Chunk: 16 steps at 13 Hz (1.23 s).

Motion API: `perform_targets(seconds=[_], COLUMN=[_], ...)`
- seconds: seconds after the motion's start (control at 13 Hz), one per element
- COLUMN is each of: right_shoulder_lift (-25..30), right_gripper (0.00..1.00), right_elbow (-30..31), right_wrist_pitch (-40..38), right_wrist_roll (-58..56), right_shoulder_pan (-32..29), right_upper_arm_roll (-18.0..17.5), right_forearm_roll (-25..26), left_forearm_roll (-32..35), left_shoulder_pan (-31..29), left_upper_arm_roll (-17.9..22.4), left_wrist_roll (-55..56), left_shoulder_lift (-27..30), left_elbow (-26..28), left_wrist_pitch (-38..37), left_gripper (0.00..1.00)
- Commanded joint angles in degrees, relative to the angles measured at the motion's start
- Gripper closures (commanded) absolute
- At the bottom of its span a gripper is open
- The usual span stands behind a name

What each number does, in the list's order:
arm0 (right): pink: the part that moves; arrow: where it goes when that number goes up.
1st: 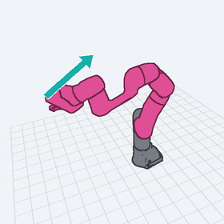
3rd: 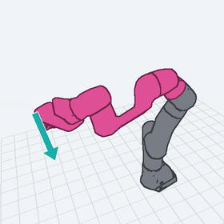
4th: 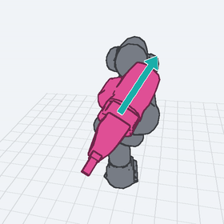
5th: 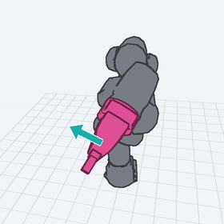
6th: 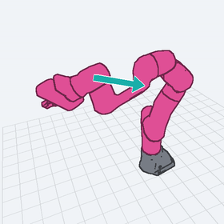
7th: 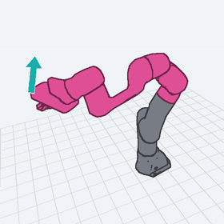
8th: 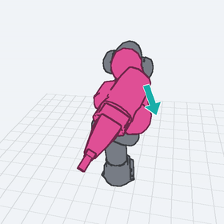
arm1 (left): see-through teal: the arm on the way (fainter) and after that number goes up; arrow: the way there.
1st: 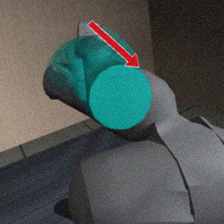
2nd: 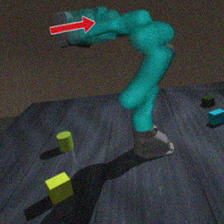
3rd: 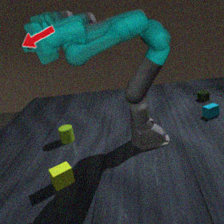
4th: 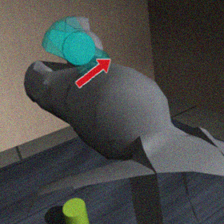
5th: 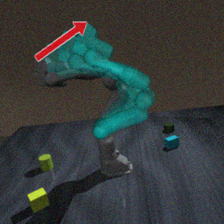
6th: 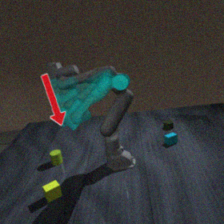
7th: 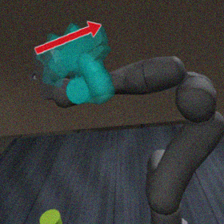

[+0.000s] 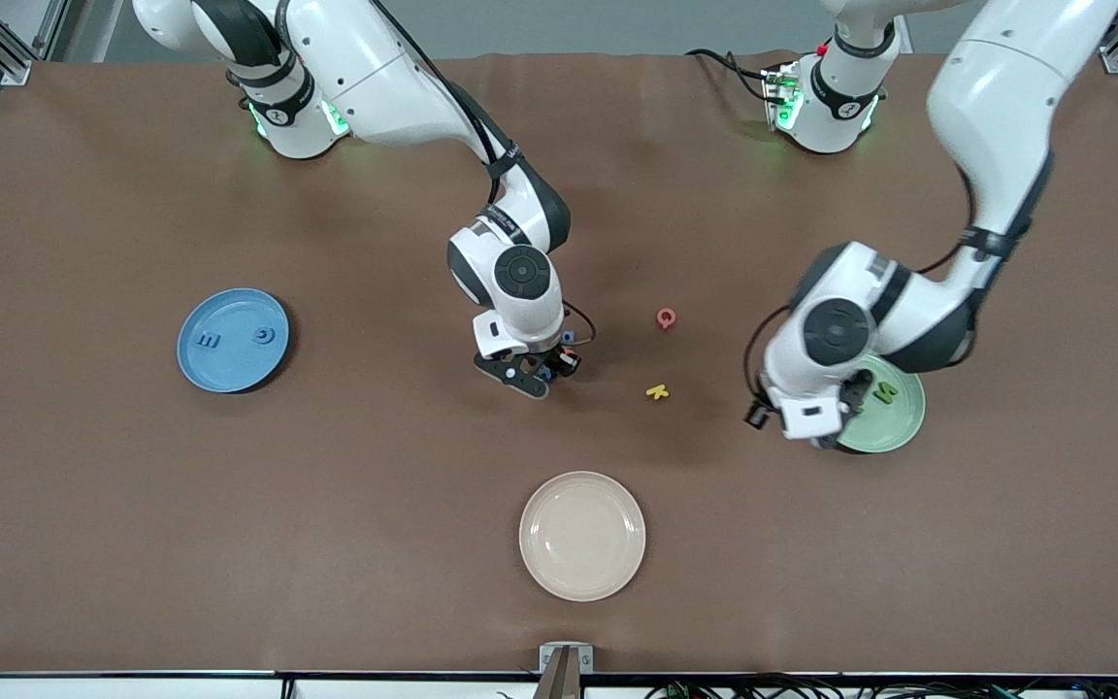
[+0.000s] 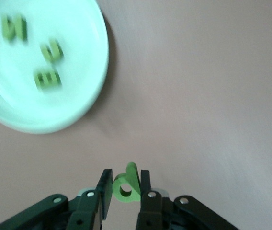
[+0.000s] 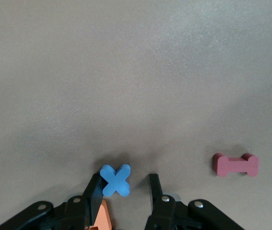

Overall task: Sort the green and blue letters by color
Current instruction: 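Place the d on the green plate and the blue X on the blue plate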

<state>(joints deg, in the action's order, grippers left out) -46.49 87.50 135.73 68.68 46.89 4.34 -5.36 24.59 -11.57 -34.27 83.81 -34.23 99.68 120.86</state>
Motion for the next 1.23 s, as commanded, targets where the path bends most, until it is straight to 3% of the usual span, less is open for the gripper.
perform_targets(seconds=[0.0, 0.23, 0.38, 0.69, 0.77, 0.84, 1.0, 1.15], right_shoulder_lift=[-0.88, -0.80, 0.51, 7.70, 10.17, 13.06, 19.56, 24.14], right_gripper=[0.66, 0.96, 1.00, 0.99, 0.99, 0.99, 0.99, 0.99], right_elbow=[-1.28, -1.37, -1.46, -1.11, -0.67, 1.33, 9.13, 15.56], right_wrist_pitch=[-0.03, -0.12, -1.60, -18.87, -23.45, -26.46, -26.84, -26.23], right_wrist_roll=[-0.65, -0.82, -2.74, -16.77, -21.52, -26.00, -36.02, -43.07], right_shoulder_pan=[0.49, 0.40, -0.65, -6.34, -8.72, -11.00, -15.92, -20.32], right_upper_arm_roll=[0.59, 0.59, 0.76, 0.94, 0.94, 1.03, 1.03, 0.94], right_forearm_roll=[0.70, 0.70, 0.52, 0.44, 0.52, 0.96, 3.23, 7.01], left_forearm_roll=[0.02, 0.20, 0.64, 0.90, 0.90, 0.90, 0.90, 0.90], left_shoulder_pan=[-6.87, -12.41, -14.87, -16.20, -16.38, -16.47, -16.47, -16.56], left_upper_arm_roll=[-2.73, -2.82, -2.73, -2.73, -2.73, -2.64, -2.55, -2.55], left_wrist_roll=[-10.55, -19.36, -23.50, -25.27, -25.62, -26.24, -28.69, -33.59], left_shoulder_lift=[1.27, 1.27, 1.27, 1.36, 2.06, 2.58, 3.20, 5.65], left_elbow=[1.74, 3.49, 4.02, 6.65, 7.36, 7.54, 7.11, 6.49], left_wrist_pitch=[-3.69, -4.41, -4.41, -4.41, -4.41, -4.67, -5.90, -5.99], left_gripper=[1.00, 1.00, 1.00, 0.99, 0.93, 0.68, 0.00, 0.00])
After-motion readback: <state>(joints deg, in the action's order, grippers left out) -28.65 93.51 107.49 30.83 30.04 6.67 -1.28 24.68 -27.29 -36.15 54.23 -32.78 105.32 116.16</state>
